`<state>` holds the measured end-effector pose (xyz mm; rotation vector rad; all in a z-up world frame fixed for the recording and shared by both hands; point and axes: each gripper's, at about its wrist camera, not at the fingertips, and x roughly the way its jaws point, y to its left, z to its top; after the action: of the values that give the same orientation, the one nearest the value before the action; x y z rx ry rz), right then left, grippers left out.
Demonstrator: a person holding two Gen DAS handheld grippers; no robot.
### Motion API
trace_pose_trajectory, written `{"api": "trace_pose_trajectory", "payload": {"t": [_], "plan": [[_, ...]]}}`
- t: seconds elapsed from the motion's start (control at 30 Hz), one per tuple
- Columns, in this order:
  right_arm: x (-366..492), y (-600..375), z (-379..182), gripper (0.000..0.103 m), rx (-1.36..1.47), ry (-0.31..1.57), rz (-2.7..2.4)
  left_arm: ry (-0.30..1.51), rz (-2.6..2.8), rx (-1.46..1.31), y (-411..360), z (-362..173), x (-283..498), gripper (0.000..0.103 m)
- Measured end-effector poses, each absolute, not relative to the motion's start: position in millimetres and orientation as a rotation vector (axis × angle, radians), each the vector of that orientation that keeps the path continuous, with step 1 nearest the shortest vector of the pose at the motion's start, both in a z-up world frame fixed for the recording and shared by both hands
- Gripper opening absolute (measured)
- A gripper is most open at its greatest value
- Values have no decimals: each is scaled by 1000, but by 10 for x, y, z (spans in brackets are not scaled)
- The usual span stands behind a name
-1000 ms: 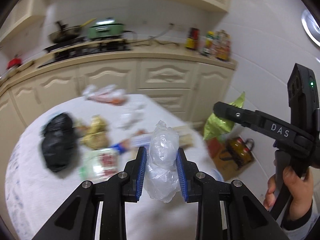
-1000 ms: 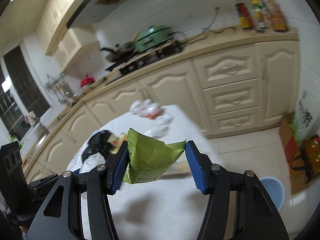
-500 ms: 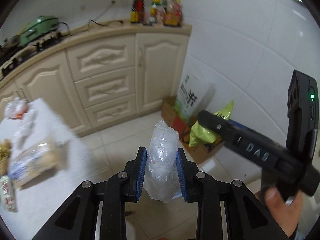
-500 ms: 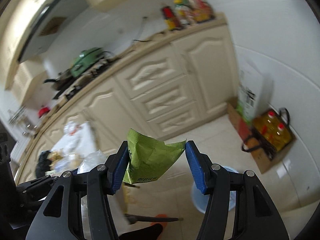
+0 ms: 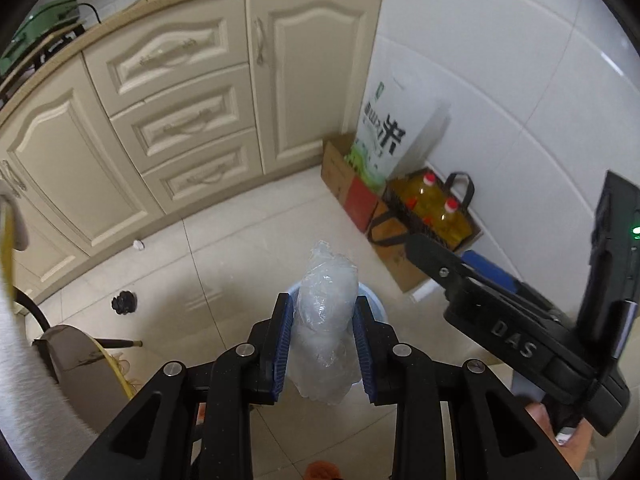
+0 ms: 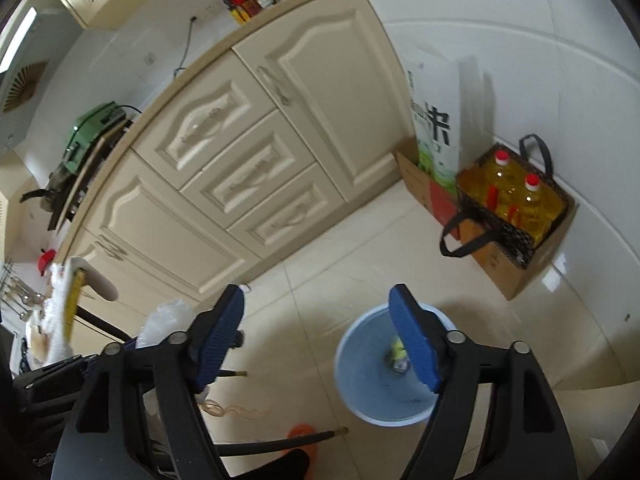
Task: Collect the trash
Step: 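Carry both items over the blue bin and open both tools to drop them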
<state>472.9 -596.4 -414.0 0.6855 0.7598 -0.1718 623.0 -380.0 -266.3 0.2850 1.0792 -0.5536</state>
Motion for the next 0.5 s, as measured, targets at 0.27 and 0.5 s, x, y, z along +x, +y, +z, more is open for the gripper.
{"api": "trace_pose_trajectory", "payload": {"t": [0.27, 0.5], "plan": [[4502, -6152, -4177, 87, 666, 763, -269, 1070, -563, 317, -4136, -2960, 6449, 30], [4304, -6173, -4064, 93, 648, 766, -329, 1032, -548, 268, -3900, -2788, 6287, 66]]}}
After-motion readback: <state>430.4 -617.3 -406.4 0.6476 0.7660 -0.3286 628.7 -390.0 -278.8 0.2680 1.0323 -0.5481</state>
